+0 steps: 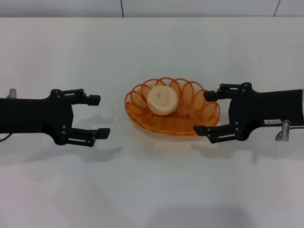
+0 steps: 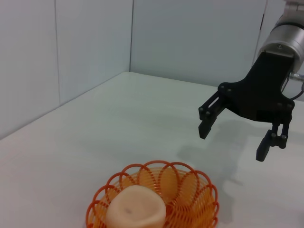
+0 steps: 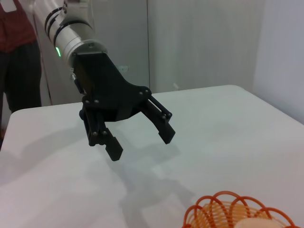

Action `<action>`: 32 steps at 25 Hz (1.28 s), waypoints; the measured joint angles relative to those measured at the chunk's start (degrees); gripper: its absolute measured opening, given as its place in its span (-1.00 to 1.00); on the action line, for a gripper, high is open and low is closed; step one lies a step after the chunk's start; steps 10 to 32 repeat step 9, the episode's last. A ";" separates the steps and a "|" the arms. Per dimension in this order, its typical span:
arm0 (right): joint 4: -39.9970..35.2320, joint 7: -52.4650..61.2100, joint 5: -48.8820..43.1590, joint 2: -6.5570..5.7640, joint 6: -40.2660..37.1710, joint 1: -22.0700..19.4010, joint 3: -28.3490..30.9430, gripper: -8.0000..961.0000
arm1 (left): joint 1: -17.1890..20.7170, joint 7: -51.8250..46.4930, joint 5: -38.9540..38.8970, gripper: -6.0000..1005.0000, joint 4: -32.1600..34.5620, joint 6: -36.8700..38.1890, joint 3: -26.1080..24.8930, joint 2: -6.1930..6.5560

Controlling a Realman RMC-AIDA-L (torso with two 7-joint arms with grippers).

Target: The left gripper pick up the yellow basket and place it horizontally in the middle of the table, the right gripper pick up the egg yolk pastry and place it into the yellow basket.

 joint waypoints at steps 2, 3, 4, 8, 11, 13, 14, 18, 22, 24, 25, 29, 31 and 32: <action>-0.22 0.05 -0.05 0.00 -0.30 -0.01 0.00 0.75 | 0.00 -0.05 0.00 0.77 0.17 0.18 0.00 0.01; -0.29 0.06 -0.05 0.00 -0.45 -0.01 -0.01 0.75 | 0.00 -0.10 -0.04 0.77 0.29 0.22 -0.06 0.01; -0.36 0.06 -0.05 0.00 -0.58 0.00 -0.03 0.75 | 0.00 -0.15 -0.09 0.77 0.34 0.24 -0.12 0.00; -0.42 0.12 -0.05 0.00 -0.69 0.02 -0.08 0.75 | 0.00 -0.37 -0.29 0.77 0.41 0.25 -0.22 0.08; -0.43 0.14 -0.05 0.00 -0.71 0.03 -0.07 0.75 | 0.00 -0.44 -0.32 0.77 0.45 0.25 -0.23 0.11; -0.43 0.14 -0.05 0.00 -0.71 0.03 -0.07 0.75 | 0.00 -0.44 -0.32 0.77 0.45 0.25 -0.23 0.11; -0.43 0.14 -0.05 0.00 -0.71 0.03 -0.07 0.75 | 0.00 -0.44 -0.32 0.77 0.45 0.25 -0.23 0.11; -0.43 0.14 -0.05 0.00 -0.71 0.03 -0.07 0.75 | 0.00 -0.44 -0.32 0.77 0.45 0.25 -0.23 0.11; -0.43 0.14 -0.05 0.00 -0.71 0.03 -0.07 0.75 | 0.00 -0.44 -0.32 0.77 0.45 0.25 -0.23 0.11; -0.43 0.14 -0.05 0.00 -0.71 0.03 -0.07 0.75 | 0.00 -0.44 -0.32 0.77 0.45 0.25 -0.23 0.11; -0.43 0.14 -0.05 0.00 -0.71 0.03 -0.07 0.75 | 0.00 -0.44 -0.32 0.77 0.45 0.25 -0.23 0.11; -0.43 0.14 -0.05 0.00 -0.71 0.03 -0.07 0.75 | 0.00 -0.44 -0.32 0.77 0.45 0.25 -0.23 0.11; -0.43 0.14 -0.05 0.00 -0.71 0.03 -0.07 0.75 | 0.00 -0.44 -0.32 0.77 0.45 0.25 -0.23 0.11; -0.43 0.14 -0.05 0.00 -0.71 0.03 -0.07 0.75 | 0.00 -0.44 -0.32 0.77 0.45 0.25 -0.23 0.11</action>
